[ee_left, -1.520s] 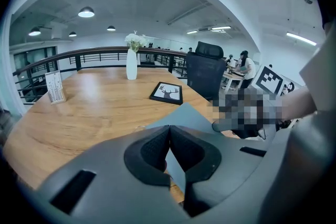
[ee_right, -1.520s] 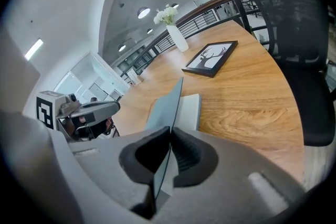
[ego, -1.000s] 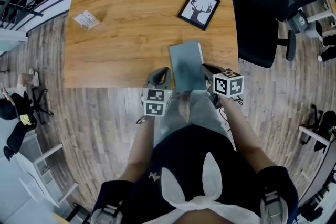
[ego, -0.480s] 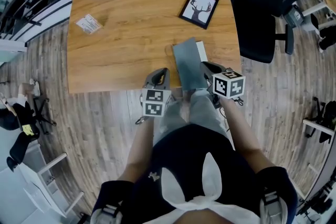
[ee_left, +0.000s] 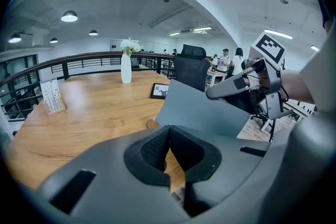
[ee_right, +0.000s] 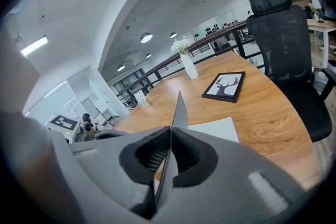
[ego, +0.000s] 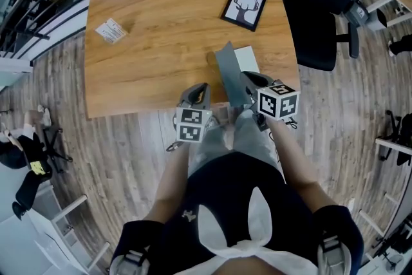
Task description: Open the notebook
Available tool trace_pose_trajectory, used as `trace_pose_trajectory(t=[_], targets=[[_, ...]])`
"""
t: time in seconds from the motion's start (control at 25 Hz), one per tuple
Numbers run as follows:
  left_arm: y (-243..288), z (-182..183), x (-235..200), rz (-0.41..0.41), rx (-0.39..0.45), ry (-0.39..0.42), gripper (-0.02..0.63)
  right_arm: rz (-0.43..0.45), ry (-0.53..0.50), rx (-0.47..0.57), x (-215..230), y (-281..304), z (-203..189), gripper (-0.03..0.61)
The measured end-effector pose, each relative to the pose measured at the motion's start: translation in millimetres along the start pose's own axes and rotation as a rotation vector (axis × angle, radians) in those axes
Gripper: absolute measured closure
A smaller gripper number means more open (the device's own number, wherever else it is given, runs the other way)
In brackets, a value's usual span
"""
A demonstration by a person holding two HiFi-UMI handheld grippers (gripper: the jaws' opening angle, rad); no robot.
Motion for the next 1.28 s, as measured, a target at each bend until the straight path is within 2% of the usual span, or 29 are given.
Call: trace_pose_trajectory(t=[0.32,0.68,1.28], targets=[[-12,-8,-7,0.007,0.001,-0.008,0.597,0.061,0.022,0.008,-29,10,-2,0.565],[-19,-20,-25,0.064,0.031,-0.025,0.597,0.134,0.007,-0.036,-60,32,-10,0.56],[-43,-39,-48,0.113,-0.007,-0.078,0.597,0.191,-0.026,-0.109,-98,75,-37,0.555]])
Point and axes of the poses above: the fingertips, and each gripper's own axes: y forward along the fingers, x to its right, z out of its top, the point moved 5 cm from there along -y, backward along the fingers, and after that the axes turned 3 degrees about x, right-handed, at the moved point
